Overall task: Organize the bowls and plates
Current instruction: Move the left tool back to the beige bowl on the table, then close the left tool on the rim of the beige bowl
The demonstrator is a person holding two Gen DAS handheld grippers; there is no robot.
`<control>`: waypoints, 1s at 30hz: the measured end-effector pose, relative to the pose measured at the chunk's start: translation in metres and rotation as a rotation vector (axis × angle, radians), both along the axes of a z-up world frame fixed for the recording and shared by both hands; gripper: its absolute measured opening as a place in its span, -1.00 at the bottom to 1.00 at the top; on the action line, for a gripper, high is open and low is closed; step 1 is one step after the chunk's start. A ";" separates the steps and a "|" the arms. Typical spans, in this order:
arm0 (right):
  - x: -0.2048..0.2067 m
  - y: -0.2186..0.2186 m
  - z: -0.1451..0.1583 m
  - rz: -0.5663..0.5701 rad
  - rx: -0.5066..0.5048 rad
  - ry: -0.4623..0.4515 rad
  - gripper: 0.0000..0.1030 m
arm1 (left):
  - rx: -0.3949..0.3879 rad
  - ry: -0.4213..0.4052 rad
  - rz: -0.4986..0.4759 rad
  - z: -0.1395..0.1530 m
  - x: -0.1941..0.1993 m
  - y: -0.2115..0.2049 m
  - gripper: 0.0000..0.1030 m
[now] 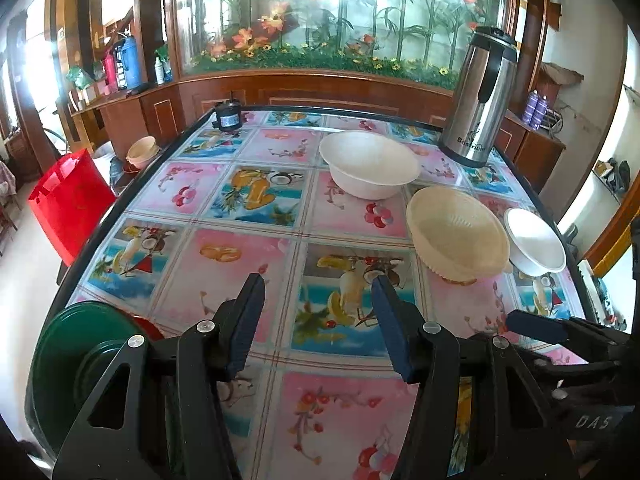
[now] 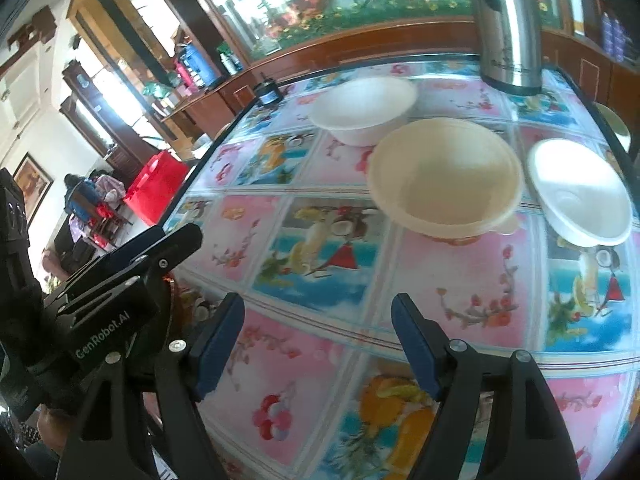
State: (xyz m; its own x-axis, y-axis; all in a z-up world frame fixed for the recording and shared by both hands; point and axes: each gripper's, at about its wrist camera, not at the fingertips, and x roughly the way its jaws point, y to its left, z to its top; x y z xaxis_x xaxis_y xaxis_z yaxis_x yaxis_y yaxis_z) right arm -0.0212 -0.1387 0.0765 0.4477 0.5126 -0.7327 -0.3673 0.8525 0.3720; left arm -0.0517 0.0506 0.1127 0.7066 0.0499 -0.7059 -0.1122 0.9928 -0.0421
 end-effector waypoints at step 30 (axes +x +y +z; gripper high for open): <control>0.080 -0.081 -0.022 -0.208 -0.017 0.067 0.50 | -0.034 0.124 0.008 -0.037 0.103 -0.056 0.08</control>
